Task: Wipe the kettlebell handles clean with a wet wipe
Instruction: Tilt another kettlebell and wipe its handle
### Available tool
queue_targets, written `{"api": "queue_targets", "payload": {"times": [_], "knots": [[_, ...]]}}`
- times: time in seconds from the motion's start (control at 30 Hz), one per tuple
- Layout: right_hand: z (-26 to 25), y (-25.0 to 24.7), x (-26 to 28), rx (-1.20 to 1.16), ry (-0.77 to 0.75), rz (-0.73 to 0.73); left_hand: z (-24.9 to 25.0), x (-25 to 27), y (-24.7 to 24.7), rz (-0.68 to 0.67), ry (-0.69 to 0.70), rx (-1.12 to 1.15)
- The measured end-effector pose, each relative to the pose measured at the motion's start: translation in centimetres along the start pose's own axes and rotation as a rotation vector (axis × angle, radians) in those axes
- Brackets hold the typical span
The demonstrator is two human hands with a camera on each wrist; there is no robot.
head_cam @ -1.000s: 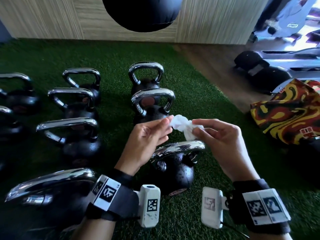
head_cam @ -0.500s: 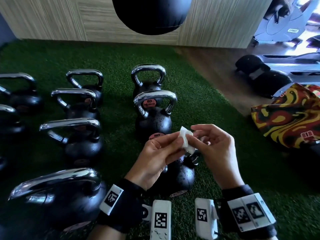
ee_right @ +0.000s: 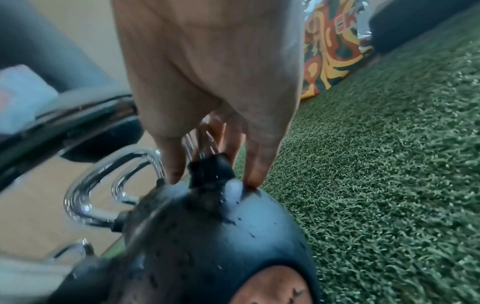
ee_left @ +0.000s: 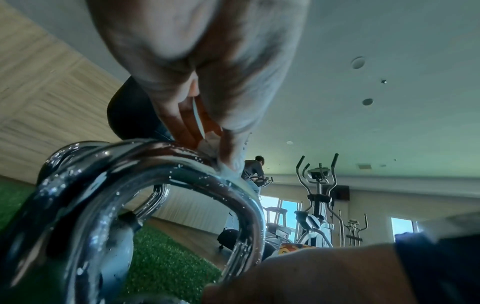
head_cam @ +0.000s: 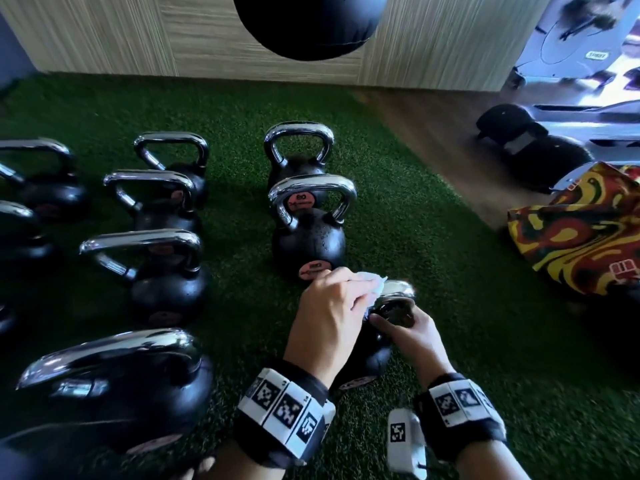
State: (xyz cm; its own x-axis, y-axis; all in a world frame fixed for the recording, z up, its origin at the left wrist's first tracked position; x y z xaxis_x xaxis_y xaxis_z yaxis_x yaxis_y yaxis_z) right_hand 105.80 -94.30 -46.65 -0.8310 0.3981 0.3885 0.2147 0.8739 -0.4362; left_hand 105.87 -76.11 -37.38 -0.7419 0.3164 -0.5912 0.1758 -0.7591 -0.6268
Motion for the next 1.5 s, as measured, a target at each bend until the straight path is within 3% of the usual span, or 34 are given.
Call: {"api": "queue_targets", "payload": {"times": [0.07,0.2,0.33,0.53,0.7,0.83,1.0,1.3,1.4,1.5], "knots": [[0.1,0.2,-0.2,0.115,-0.009,0.102,-0.4,1.0,-0.7,0.036,-0.041,-0.025],[0.0,0.1,-0.3,0.121,-0.042,0.099,-1.4,1.8,-2.0,0.104,-0.104,0.0],[0.7,0.0,-0.8,0.094,-0.069,0.088,-1.2,1.5,-1.4,0.068,-0.002,-0.011],[0.8,-0.1,-1.3,0.117,-0.085,0.066,-4.7,6.0,-2.4,0.336,-0.126,0.117],[1.3,-0.1,-1.7,0.131,-0.094,0.055,-4.9,6.8,-1.6,0.364,-0.13,0.137],[1.5,0.0,-1.7,0.111,-0.09,0.056,-7.3,9.6,0.4,0.508,-0.385,0.526],[1.3,-0.1,-1.8,0.119,-0.072,0.061,-8.5,11.9,2.8,0.468,-0.556,0.671],[1.7,0.2,-2.5,0.083,0.0,0.069,-6.8,12.8,3.8,0.411,-0.527,0.533],[1.2,0.3,-1.9,0.101,-0.036,0.075,-6.6,12.1,3.3,0.456,-0.485,0.317],[0.9,0.0,-1.3,0.212,-0.064,0.089,-7.2,11.0,2.2,0.413,-0.395,0.148]]}}
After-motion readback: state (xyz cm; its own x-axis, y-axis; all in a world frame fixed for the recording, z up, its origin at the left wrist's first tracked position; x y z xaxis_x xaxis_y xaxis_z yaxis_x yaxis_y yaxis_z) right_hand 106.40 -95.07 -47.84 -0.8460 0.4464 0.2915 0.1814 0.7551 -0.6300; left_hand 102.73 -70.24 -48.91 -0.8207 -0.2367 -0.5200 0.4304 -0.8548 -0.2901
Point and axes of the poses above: each hand's wrist, its own x-axis away from the middle knuckle, its own y-axis out of the palm, z = x × y, the point moved 3 cm from there along -x, towards the middle knuckle, and after that the axes turned 12 degrees about y, right-handed, at the moved point
